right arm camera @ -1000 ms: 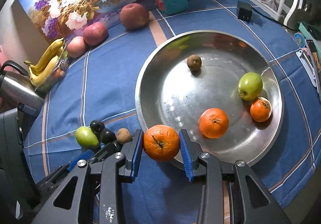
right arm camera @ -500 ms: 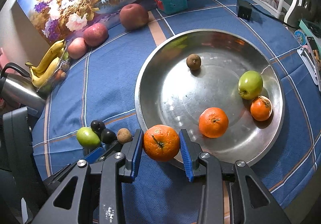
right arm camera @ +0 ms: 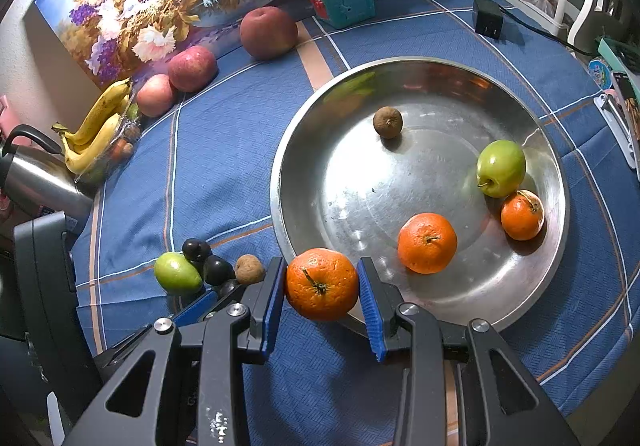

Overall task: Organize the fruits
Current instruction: 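Grasp the tangerine with the right tool while the left tool grasps a black plum, then carry the tangerine and black plum into the steel bowl and open both tools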

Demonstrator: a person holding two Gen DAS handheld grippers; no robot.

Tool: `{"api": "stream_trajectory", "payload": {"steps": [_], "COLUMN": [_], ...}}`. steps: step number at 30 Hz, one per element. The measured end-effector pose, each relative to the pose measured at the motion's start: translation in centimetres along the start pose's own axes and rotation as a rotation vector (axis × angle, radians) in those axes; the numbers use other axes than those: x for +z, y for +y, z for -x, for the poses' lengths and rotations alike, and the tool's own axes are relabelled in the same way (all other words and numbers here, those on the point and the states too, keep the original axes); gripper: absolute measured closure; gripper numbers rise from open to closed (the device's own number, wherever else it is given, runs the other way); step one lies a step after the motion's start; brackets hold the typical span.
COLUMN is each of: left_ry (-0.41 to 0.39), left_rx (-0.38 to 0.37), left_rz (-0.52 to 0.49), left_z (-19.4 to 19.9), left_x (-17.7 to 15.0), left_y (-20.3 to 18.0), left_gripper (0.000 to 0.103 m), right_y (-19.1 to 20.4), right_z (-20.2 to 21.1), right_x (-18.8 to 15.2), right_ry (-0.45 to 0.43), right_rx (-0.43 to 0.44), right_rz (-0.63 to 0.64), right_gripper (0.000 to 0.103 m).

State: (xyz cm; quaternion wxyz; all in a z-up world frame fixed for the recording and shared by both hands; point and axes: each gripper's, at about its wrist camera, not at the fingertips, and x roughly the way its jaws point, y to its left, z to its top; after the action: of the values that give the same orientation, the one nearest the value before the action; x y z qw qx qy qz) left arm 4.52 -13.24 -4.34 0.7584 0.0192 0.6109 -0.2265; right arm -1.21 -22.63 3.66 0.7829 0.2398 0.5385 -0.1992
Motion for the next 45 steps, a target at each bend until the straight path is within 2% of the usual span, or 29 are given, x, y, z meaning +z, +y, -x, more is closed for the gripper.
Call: {"api": "stream_trajectory", "payload": {"steps": [13, 23, 31, 45], "left_ry": [-0.078, -0.159, -0.199, -0.227], "left_rx": [-0.033, -0.063, -0.081, -0.098], "left_rz": [0.019, -0.071, -0.123, -0.133], "left_z": [3.1, 5.0, 4.6, 2.8], "left_x": [0.1, 0.0, 1.0, 2.9], "left_y": [0.9, -1.5, -4.1, -5.9], "left_gripper": [0.074, 0.075, 0.074, 0.075], "right_y": [-0.2, -2.8, -3.9, -5.6], "right_z": [0.1, 0.6, 1.1, 0.3], "right_x": [0.1, 0.6, 1.6, 3.7], "right_ry": [-0.002, -0.035, -0.074, -0.11], "right_rx": [0.0, -0.076, -0.09, -0.085], "right_rz": [-0.004, -0.073, -0.103, -0.155], "right_gripper": [0.065, 0.065, 0.065, 0.065]}}
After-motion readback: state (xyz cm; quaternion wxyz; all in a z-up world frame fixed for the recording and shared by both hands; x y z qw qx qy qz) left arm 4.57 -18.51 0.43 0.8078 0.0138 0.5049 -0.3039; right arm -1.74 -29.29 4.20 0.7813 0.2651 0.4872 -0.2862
